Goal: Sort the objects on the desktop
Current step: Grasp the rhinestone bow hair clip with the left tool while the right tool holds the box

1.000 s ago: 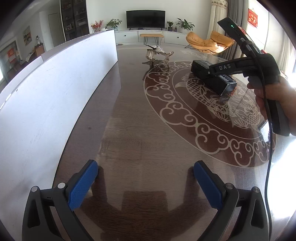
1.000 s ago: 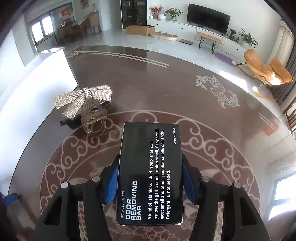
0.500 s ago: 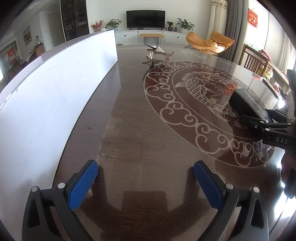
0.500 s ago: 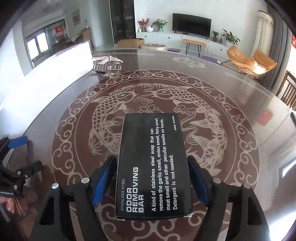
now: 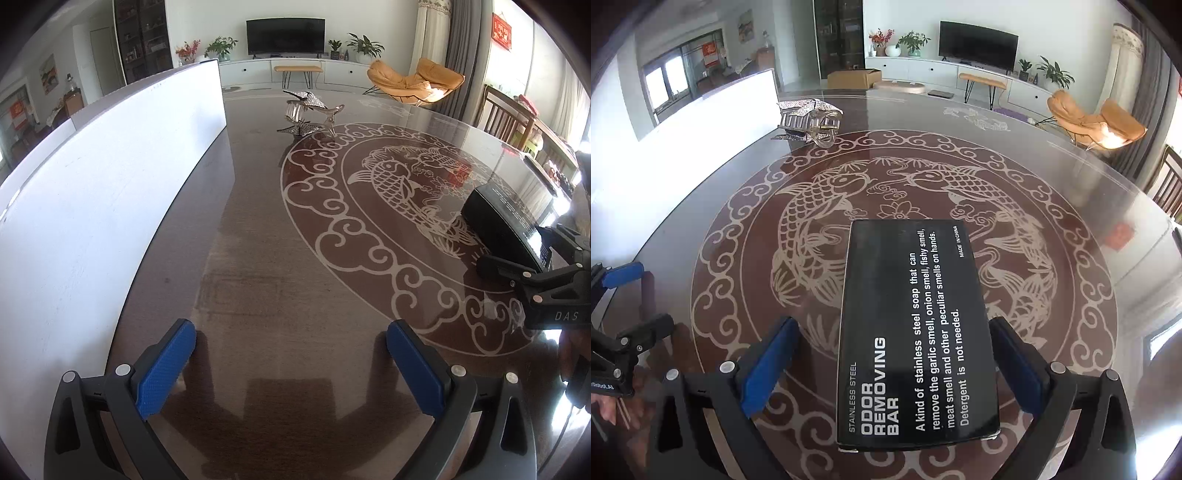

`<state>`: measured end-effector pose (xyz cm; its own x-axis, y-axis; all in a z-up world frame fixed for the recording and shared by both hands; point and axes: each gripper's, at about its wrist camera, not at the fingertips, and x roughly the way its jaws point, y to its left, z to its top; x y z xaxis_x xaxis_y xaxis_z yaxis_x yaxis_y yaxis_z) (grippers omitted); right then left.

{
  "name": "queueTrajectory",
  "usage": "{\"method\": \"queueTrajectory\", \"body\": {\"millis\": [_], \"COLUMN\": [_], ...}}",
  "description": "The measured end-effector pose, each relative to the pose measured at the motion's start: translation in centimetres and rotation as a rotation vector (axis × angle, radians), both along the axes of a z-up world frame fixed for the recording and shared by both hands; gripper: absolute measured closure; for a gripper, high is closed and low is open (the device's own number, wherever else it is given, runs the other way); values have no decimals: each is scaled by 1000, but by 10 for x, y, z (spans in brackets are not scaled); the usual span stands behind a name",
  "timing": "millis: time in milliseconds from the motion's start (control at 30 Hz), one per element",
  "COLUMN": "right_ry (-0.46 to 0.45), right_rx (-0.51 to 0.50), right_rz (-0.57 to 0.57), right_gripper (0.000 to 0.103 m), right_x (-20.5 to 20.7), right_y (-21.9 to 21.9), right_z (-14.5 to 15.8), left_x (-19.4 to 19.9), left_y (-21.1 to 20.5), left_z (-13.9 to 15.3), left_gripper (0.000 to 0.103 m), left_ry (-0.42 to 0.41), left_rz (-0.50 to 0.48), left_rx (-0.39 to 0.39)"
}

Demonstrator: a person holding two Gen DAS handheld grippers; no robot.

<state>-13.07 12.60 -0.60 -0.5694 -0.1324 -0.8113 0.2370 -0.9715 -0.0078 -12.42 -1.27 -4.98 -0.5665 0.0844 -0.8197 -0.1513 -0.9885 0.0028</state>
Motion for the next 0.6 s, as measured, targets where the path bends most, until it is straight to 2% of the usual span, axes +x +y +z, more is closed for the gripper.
{"method": "queueTrajectory", "body": {"millis": [100,300,600], "right_ry": [-2,-2,-2], "right_rx": [1,1,2], "right_rz": [2,2,2], "right_gripper": [0,0,0], "right_x": [0,0,0], "right_y": [0,-1,0], "right_z": [0,0,0], "left_x": [-43,-120,-180], "left_y": [10,32,50], "left_z": [0,-1,-1], "left_gripper": [0,0,0], "left_ry": [-17,12,14], "left_rz": [-27,-86,-90], "left_rx": [-2,3,3]}}
